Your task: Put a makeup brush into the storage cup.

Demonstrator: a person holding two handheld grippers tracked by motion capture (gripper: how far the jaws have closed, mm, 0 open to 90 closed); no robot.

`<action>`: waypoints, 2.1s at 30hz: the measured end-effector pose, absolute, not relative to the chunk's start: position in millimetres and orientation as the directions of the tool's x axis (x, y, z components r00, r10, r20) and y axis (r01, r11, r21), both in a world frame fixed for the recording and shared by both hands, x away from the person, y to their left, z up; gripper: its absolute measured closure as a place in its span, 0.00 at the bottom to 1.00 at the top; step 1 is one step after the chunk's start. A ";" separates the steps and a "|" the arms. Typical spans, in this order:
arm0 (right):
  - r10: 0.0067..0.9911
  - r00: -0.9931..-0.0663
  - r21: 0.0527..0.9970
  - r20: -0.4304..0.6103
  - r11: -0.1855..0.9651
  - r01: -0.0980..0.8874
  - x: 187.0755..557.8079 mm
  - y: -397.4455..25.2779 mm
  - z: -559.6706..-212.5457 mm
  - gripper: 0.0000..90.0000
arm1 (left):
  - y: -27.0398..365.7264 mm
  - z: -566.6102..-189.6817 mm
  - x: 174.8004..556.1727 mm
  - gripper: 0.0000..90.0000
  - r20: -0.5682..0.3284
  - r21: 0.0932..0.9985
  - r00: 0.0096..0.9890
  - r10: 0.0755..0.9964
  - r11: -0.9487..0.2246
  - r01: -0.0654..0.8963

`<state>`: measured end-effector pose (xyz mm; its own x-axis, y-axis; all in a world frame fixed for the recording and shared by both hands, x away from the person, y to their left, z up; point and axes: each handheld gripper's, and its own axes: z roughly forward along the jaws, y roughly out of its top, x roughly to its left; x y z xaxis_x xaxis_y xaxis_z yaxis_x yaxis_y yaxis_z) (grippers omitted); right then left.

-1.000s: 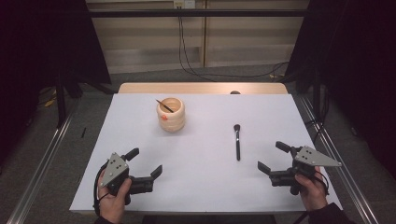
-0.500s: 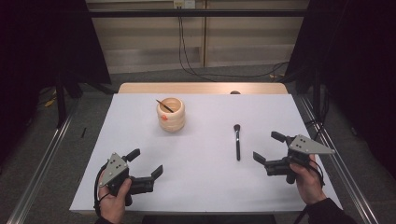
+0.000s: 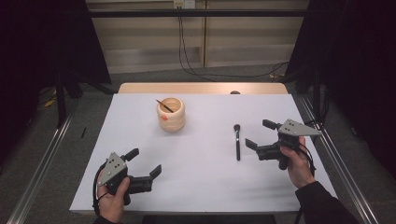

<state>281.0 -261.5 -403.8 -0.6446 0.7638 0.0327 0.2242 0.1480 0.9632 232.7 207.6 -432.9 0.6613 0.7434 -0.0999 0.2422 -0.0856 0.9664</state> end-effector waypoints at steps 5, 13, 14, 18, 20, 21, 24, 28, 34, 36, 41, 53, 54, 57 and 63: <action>0.779 -0.627 0.964 0.013 0.157 0.215 292.1 -259.5 -400.3 0.03 | 207.5 -433.2 232.9 0.02 -0.093 0.966 0.661 0.745 -0.094 0.242; 0.803 -0.596 0.961 0.011 0.156 0.229 304.5 -257.8 -397.2 0.04 | 206.9 -433.3 232.8 0.02 -0.099 0.966 0.667 0.739 -0.090 0.243; 0.807 -0.591 0.963 0.008 0.153 0.223 306.3 -257.9 -396.9 0.04 | 207.1 -433.3 232.9 0.02 -0.100 0.966 0.666 0.740 -0.088 0.243; 0.818 -0.575 0.966 -0.002 0.150 0.209 313.5 -255.4 -395.0 0.04 | 207.2 -433.6 233.4 0.02 -0.094 0.966 0.670 0.736 -0.095 0.241; 0.815 -0.579 0.963 -0.010 0.163 0.214 316.4 -253.0 -394.0 0.04 | 206.0 -433.5 233.3 0.02 -0.092 0.965 0.673 0.734 -0.100 0.241; 0.815 -0.579 0.961 -0.015 0.172 0.217 318.5 -252.0 -393.7 0.04 | 205.7 -433.4 233.5 0.02 -0.091 0.966 0.674 0.733 -0.100 0.239; 0.820 -0.572 0.954 -0.024 0.190 0.232 326.4 -250.1 -395.0 0.02 | 206.0 -433.2 233.0 0.02 -0.090 0.966 0.671 0.736 -0.100 0.239; 0.806 -0.592 0.928 -0.018 0.233 0.290 337.1 -249.5 -398.5 0.05 | 206.8 -433.3 233.3 0.02 -0.095 0.966 0.671 0.735 -0.094 0.239; 0.793 -0.609 0.880 0.006 0.285 0.380 344.4 -246.0 -400.1 0.09 | 205.9 -433.8 233.2 0.02 -0.091 0.965 0.677 0.730 -0.103 0.241; 0.791 -0.611 0.861 0.016 0.301 0.411 346.9 -245.3 -400.5 0.10 | 206.2 -433.7 233.3 0.02 -0.091 0.965 0.677 0.730 -0.102 0.241; 0.802 -0.597 0.809 0.016 0.340 0.479 354.9 -244.6 -403.2 0.16 | 206.3 -434.0 233.6 0.02 -0.091 0.965 0.678 0.730 -0.105 0.242; 0.842 -0.526 0.656 0.118 0.331 0.678 376.0 -248.7 -416.9 0.25 | 205.4 -434.7 233.9 0.02 -0.101 0.962 0.680 0.726 -0.102 0.252; 0.848 -0.518 0.646 0.114 0.333 0.687 376.4 -247.5 -416.9 0.26 | 206.0 -434.6 233.8 0.02 -0.093 0.963 0.670 0.736 -0.105 0.250; 0.842 -0.526 0.619 0.121 0.350 0.703 379.9 -242.7 -418.9 0.27 | 207.9 -435.6 235.3 0.02 -0.110 0.961 0.665 0.739 -0.092 0.261; 0.846 -0.506 0.532 0.168 0.354 0.769 386.9 -236.8 -421.9 0.29 | 207.0 -435.9 235.2 0.02 -0.095 0.960 0.667 0.739 -0.110 0.257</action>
